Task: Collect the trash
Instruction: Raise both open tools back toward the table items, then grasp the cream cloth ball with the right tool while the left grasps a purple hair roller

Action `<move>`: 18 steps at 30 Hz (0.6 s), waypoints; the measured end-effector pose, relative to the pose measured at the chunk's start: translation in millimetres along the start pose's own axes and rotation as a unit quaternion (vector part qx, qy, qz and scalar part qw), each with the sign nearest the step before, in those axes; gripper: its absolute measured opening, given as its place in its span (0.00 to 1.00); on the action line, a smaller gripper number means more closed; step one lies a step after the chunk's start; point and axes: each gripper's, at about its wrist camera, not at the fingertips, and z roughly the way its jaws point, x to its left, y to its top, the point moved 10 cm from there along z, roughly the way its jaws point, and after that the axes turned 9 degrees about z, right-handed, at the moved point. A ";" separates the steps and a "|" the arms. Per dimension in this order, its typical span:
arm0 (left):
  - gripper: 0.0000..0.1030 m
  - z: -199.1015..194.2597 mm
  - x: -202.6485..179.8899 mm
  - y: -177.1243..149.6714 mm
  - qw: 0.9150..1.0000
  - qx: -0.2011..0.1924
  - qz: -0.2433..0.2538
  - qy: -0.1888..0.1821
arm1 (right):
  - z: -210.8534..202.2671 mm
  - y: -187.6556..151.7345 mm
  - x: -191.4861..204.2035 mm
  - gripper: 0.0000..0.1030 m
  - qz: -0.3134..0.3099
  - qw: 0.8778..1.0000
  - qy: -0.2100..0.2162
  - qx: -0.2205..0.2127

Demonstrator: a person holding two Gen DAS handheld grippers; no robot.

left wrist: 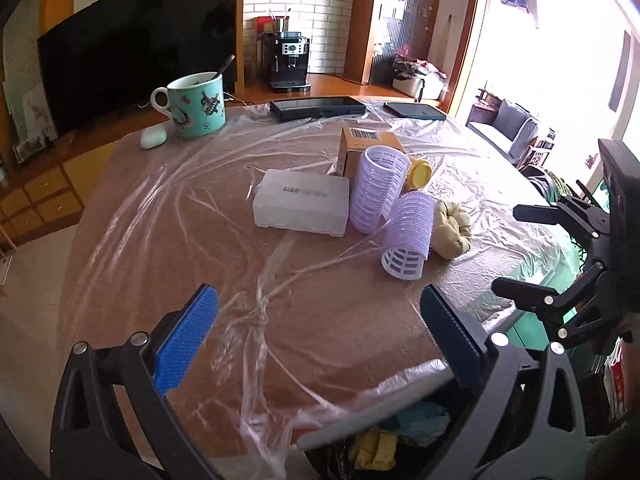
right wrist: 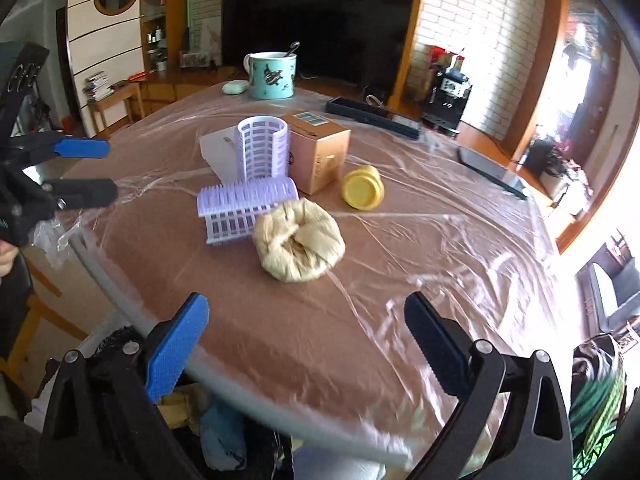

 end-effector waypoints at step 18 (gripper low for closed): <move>0.98 49.3 -79.6 17.4 0.984 0.021 0.172 -0.045 | 59.5 20.9 -10.1 0.63 0.020 0.997 0.037 0.069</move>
